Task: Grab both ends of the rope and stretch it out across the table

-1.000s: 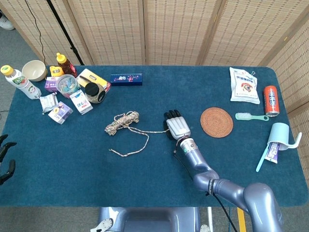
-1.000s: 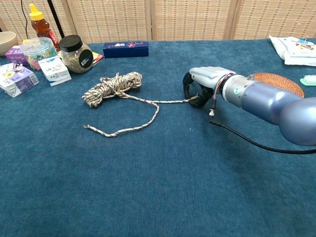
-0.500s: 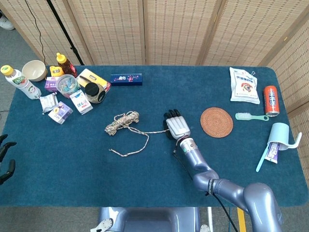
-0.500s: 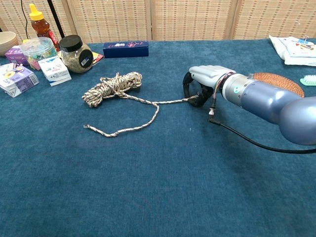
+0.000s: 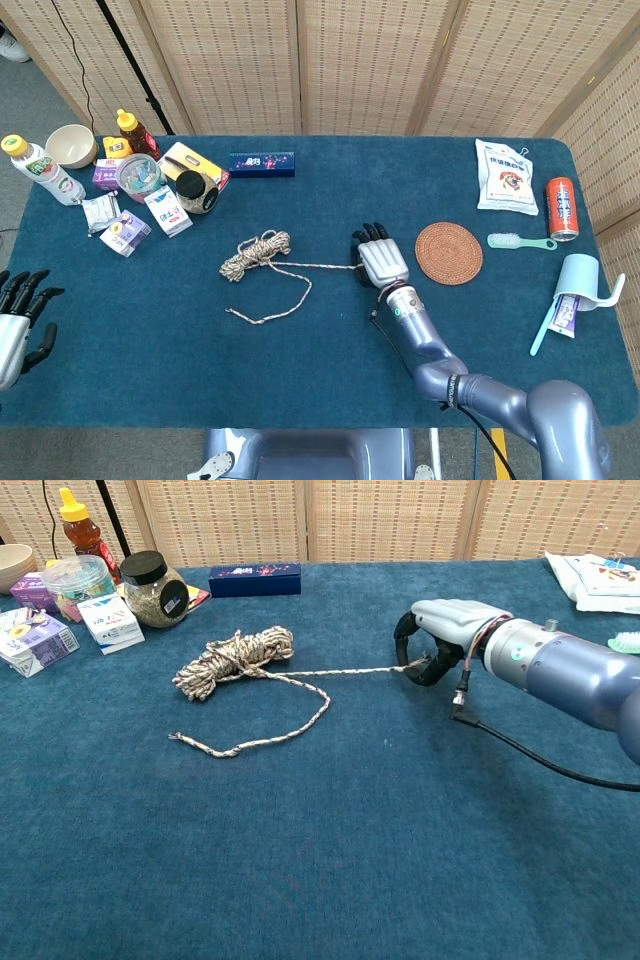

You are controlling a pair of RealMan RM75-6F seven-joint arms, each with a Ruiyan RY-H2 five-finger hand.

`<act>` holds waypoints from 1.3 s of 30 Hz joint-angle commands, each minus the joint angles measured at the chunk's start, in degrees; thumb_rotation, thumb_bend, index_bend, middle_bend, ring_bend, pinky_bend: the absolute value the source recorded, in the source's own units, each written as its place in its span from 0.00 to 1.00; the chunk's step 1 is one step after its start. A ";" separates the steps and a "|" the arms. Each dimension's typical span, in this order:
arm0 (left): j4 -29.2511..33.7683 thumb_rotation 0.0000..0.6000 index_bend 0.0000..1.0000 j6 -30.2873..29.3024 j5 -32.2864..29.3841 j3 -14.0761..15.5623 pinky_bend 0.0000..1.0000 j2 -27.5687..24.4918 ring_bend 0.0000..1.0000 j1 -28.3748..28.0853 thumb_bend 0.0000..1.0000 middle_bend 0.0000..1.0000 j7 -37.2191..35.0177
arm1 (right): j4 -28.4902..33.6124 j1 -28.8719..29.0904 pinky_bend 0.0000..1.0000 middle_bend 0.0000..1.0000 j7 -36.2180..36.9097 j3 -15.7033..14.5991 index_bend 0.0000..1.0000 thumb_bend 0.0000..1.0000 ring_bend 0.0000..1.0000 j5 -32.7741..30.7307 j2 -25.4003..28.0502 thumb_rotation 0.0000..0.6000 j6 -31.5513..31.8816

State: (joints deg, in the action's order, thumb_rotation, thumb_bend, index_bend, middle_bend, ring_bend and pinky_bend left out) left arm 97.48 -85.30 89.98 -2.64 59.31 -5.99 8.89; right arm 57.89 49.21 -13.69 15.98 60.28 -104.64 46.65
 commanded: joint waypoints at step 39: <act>-9.90 1.00 0.42 32.09 3.15 -0.75 0.00 18.26 0.00 -26.44 0.49 0.00 14.58 | 10.55 -8.57 0.00 0.23 0.84 -3.13 0.56 0.52 0.00 0.81 6.79 1.00 6.89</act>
State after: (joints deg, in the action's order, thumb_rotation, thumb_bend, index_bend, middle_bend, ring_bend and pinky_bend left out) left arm 87.90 -53.49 93.46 -3.38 77.25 -32.16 23.20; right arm 68.46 40.63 -12.87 12.84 61.07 -97.82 53.57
